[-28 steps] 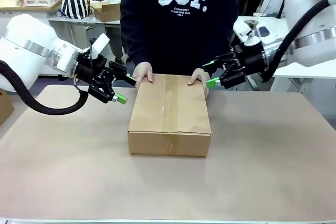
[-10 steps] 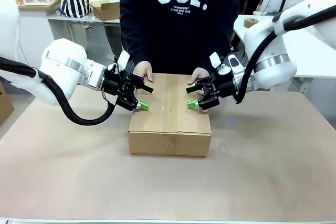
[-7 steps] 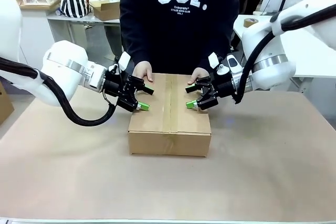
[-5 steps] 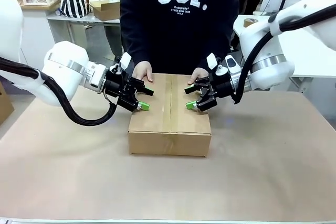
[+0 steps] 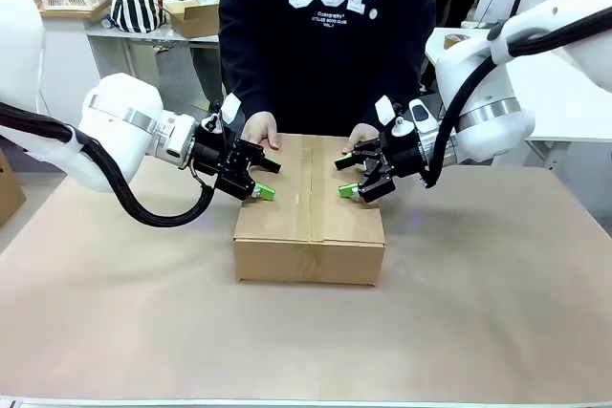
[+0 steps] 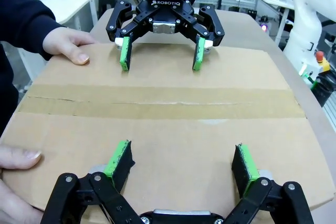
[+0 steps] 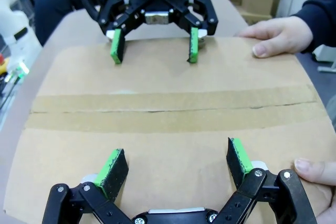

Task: Pack the gift set into the box.
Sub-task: Press and hold the closed box until the human finishes sealing it.

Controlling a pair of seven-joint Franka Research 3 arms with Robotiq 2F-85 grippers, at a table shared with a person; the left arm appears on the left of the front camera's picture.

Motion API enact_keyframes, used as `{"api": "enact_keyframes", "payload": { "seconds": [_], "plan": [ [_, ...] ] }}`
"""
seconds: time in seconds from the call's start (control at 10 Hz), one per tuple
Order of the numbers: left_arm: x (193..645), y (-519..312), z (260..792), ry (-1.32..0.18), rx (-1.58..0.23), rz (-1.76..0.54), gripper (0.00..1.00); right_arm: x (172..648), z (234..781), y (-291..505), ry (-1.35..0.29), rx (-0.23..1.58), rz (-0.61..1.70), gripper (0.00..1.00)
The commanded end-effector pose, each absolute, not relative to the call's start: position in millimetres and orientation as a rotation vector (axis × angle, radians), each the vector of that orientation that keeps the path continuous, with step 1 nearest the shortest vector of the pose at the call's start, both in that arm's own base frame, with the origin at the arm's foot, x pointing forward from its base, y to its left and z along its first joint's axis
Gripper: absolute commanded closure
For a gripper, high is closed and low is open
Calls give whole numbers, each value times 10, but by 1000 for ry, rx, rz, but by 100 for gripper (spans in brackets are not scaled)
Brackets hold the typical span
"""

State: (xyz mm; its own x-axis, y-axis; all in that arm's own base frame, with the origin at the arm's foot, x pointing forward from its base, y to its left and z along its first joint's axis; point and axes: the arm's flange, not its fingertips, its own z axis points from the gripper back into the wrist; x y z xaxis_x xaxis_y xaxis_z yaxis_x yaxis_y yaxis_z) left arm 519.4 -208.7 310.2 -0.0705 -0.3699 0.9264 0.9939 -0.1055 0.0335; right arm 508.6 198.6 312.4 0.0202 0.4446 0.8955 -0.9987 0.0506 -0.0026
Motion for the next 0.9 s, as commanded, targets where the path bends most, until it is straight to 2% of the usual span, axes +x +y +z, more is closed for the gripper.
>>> {"api": "enact_keyframes", "payload": {
  "seconds": [0.0, 0.8],
  "plan": [
    [5188, -2079, 3074, -906, -961, -1474, 0, 5075, 3096, 1984, -876, 826, 1351, 0],
    [5188, -2079, 3074, -906, -961, -1474, 0, 5075, 3096, 1984, -876, 826, 1351, 0]
  ]
}}
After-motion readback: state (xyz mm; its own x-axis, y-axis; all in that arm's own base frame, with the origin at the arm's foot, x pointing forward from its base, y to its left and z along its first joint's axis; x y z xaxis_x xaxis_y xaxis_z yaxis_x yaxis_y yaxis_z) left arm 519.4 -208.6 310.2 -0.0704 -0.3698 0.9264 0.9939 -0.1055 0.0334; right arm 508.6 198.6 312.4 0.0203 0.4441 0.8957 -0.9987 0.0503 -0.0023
